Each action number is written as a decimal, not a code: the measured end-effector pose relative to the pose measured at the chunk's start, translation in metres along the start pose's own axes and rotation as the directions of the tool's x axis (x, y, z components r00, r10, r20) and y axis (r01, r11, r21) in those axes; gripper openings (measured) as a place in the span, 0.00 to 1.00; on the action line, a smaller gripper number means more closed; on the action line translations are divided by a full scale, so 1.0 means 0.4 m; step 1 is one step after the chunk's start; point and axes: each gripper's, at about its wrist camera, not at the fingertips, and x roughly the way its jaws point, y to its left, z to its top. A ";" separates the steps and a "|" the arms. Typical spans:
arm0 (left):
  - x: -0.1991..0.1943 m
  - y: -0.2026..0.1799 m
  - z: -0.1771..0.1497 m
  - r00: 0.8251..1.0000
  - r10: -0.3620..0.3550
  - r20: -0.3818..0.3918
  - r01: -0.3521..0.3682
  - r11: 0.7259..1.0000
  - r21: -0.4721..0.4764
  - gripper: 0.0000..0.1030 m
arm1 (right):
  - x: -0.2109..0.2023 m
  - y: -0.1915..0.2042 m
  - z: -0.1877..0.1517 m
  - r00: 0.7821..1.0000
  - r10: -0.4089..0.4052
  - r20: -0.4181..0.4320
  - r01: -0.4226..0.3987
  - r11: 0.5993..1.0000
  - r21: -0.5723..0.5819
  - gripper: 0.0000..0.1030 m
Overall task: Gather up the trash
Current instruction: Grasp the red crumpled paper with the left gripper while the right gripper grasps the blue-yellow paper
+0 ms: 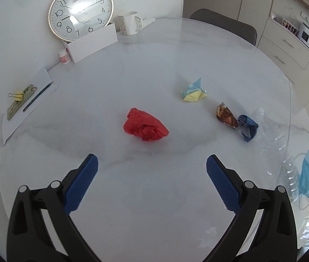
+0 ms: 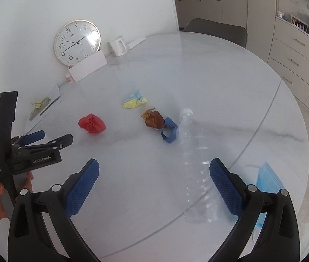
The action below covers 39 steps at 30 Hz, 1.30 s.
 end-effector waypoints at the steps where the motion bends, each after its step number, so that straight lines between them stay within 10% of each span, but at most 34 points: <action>1: 0.026 0.002 0.013 1.000 -0.003 -0.004 0.003 1.000 0.005 0.92 | 0.033 0.007 0.026 1.000 -0.002 -0.004 0.002 1.000 -0.005 0.98; 17: 0.283 0.023 0.086 0.997 -0.039 -0.073 0.040 0.999 0.010 0.81 | 0.515 0.092 0.259 0.991 -0.047 -0.122 0.035 0.994 -0.104 0.98; 32: 0.323 0.076 0.093 0.993 -0.095 -0.076 0.090 0.993 -0.071 0.52 | 0.641 0.137 0.280 0.991 -0.052 -0.122 0.023 0.973 -0.230 0.98; 39: 0.319 0.095 0.085 0.990 -0.119 -0.078 0.111 0.989 -0.101 0.50 | 0.655 0.148 0.271 0.988 -0.046 -0.146 0.010 0.972 -0.236 0.66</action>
